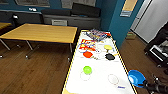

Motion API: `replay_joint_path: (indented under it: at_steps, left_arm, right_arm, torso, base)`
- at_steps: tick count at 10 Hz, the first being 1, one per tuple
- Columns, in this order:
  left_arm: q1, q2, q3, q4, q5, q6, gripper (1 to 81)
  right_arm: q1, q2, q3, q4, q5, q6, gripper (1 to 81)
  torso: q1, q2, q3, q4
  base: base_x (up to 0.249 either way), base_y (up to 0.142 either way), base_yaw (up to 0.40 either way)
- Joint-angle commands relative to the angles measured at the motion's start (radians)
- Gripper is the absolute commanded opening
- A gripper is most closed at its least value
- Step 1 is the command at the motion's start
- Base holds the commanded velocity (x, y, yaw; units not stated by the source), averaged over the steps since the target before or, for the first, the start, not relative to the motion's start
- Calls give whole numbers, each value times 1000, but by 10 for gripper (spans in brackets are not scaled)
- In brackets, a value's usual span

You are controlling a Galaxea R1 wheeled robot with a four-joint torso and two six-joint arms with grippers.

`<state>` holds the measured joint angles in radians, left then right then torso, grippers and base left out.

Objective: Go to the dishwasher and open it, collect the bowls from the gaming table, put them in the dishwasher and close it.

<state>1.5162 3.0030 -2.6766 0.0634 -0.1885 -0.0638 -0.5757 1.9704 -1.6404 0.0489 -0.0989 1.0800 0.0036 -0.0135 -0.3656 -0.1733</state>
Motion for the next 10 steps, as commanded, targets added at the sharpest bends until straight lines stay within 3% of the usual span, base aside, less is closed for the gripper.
replay_joint_path:
  at_steps: [1, 2, 6, 8, 10]
  left_arm:
    - [2, -5, 7, 12, 64, 4, 811]
    - [2, -8, 7, 12, 64, 6, 811]
    - [-8, 2, 7, 12, 70, 9, 811]
    - [-12, 4, 7, 16, 72, 9, 811]
    - [-14, 1, 7, 15, 72, 7, 811]
  right_arm:
    - [-13, -290, 290, -317, -39, -6, 10]
    - [-55, -327, 326, -394, -53, -6, 10]
    - [-231, -371, 439, -583, -47, -15, 10]
    - [-290, -419, 501, -583, -44, -18, 10]
    - [-410, -463, 557, -546, -1, -90, 10]
  torso:
    - [0, 0, 0, 0]
    - [0, 0, 0, 0]
    - [0, 0, 0, 0]
    - [0, 0, 0, 0]
    - [0, 0, 0, 0]
  base:
    - [0, 0, 0]
    - [0, 0, 0]
    - [0, 0, 0]
    - [0, 0, 0]
    - [0, 0, 0]
